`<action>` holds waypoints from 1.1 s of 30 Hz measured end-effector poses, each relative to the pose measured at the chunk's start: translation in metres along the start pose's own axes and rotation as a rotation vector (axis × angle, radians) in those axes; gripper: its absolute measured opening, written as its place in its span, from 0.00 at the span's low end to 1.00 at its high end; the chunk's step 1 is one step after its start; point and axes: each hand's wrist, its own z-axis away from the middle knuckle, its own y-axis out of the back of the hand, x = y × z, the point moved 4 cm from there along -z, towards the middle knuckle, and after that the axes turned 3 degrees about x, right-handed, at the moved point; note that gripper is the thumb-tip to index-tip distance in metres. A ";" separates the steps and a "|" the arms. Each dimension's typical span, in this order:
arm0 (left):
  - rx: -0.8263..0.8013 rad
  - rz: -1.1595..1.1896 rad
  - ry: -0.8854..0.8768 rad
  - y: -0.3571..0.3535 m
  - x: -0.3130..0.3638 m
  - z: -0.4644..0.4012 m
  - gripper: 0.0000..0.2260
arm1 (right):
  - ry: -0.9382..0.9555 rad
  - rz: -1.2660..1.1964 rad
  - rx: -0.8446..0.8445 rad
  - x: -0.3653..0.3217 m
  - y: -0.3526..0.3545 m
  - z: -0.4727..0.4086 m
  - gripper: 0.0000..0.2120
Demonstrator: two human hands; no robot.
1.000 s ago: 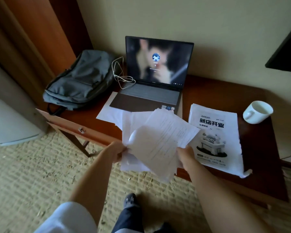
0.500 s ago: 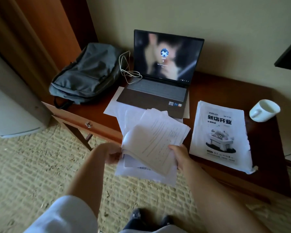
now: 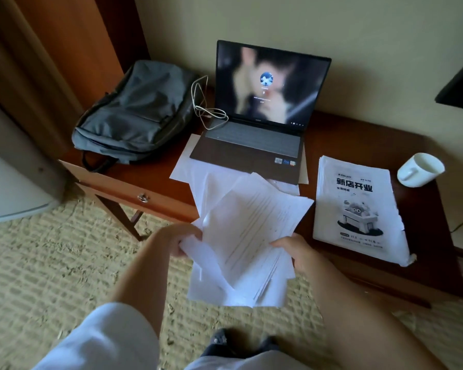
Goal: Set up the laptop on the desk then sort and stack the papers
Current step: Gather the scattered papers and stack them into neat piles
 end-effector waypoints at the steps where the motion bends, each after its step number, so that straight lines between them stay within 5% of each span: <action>1: -0.027 0.066 -0.043 -0.002 0.007 0.002 0.13 | 0.014 0.018 0.014 -0.004 -0.003 -0.001 0.21; 4: -0.013 0.128 -0.125 0.002 0.020 0.002 0.18 | 0.021 0.055 0.078 -0.020 -0.008 0.007 0.18; 8: 0.035 -0.429 -0.062 0.016 0.020 -0.002 0.33 | 0.023 0.049 0.183 -0.029 -0.006 0.008 0.22; 10: -0.084 -0.541 0.057 0.016 0.014 0.000 0.33 | 0.030 0.074 0.172 -0.033 -0.011 0.010 0.19; 12: -0.163 -0.461 0.095 0.015 0.007 -0.001 0.22 | 0.046 0.119 0.167 -0.039 -0.019 0.011 0.10; 14: -0.126 -0.298 -0.007 0.018 0.007 -0.012 0.22 | 0.069 0.141 0.176 -0.045 -0.027 0.007 0.06; 19: 0.260 0.155 -0.293 0.030 0.031 -0.028 0.15 | 0.149 0.100 0.217 -0.070 -0.046 -0.009 0.16; 23: 0.358 0.199 -0.279 0.030 0.042 -0.048 0.18 | 0.198 0.127 0.324 -0.091 -0.053 -0.032 0.08; 28: 0.406 0.163 -0.247 0.021 0.046 -0.059 0.18 | 0.141 0.441 0.355 -0.100 -0.055 -0.049 0.20; 33: 0.458 0.176 -0.249 0.016 0.050 -0.056 0.18 | 0.193 0.334 0.262 -0.104 -0.051 -0.060 0.13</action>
